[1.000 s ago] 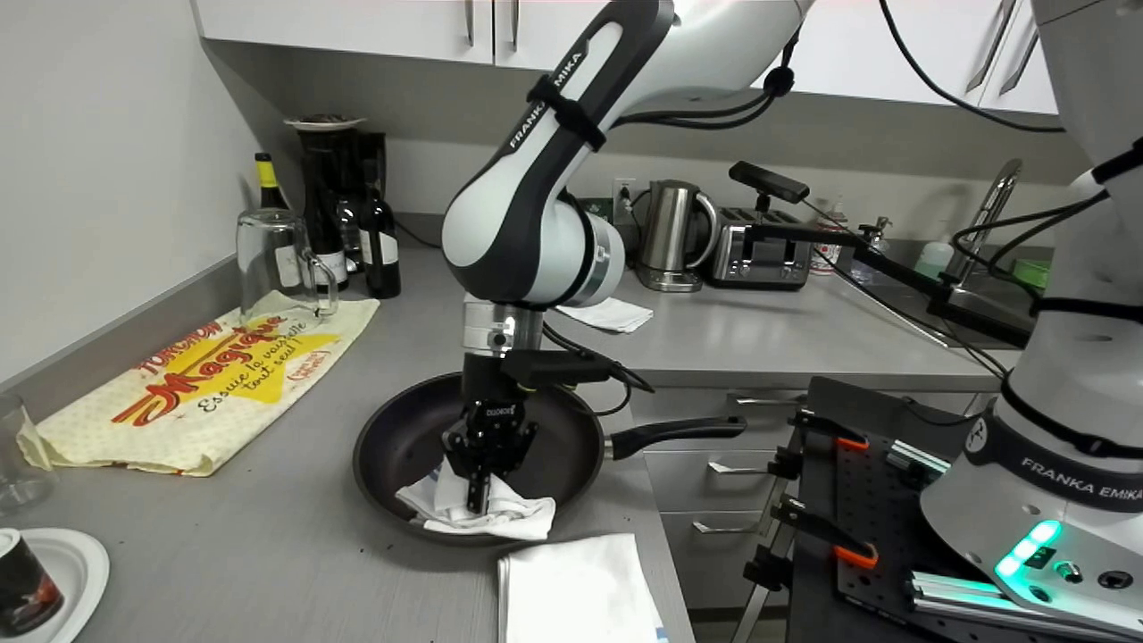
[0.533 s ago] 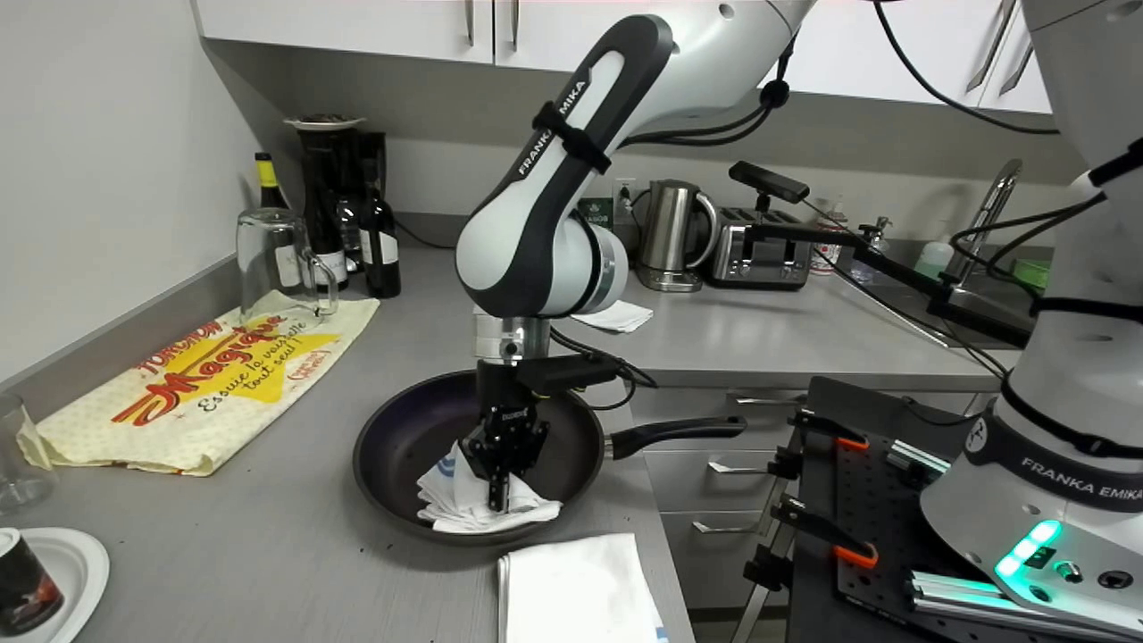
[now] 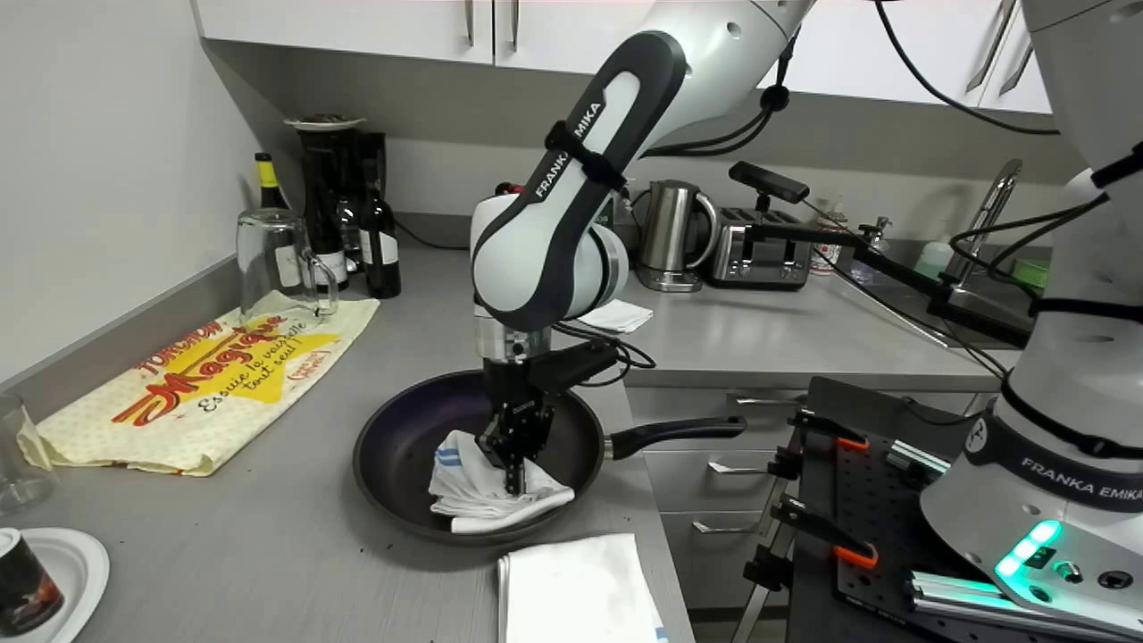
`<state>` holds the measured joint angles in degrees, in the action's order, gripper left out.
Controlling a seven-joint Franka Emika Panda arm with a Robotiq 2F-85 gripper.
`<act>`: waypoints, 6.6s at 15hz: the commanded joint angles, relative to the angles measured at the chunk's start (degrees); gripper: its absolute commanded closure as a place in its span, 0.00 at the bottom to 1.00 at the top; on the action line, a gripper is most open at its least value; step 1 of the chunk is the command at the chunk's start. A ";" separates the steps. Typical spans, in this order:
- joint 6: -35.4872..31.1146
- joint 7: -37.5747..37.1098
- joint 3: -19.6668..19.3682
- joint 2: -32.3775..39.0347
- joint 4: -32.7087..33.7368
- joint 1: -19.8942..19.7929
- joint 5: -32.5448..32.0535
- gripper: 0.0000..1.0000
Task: Pick the cloth and use it to wipe the cloth
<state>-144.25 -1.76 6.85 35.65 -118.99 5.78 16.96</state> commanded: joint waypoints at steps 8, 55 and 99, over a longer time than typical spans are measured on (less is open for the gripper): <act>-5.03 -12.19 -12.08 4.39 4.71 8.85 -22.72 0.96; -1.69 -34.76 7.86 -13.75 -2.27 14.54 -33.49 0.96; 24.53 -0.87 8.74 -52.88 -32.19 10.56 6.04 0.00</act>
<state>-121.23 -5.92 16.99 -5.96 -143.31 16.60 21.64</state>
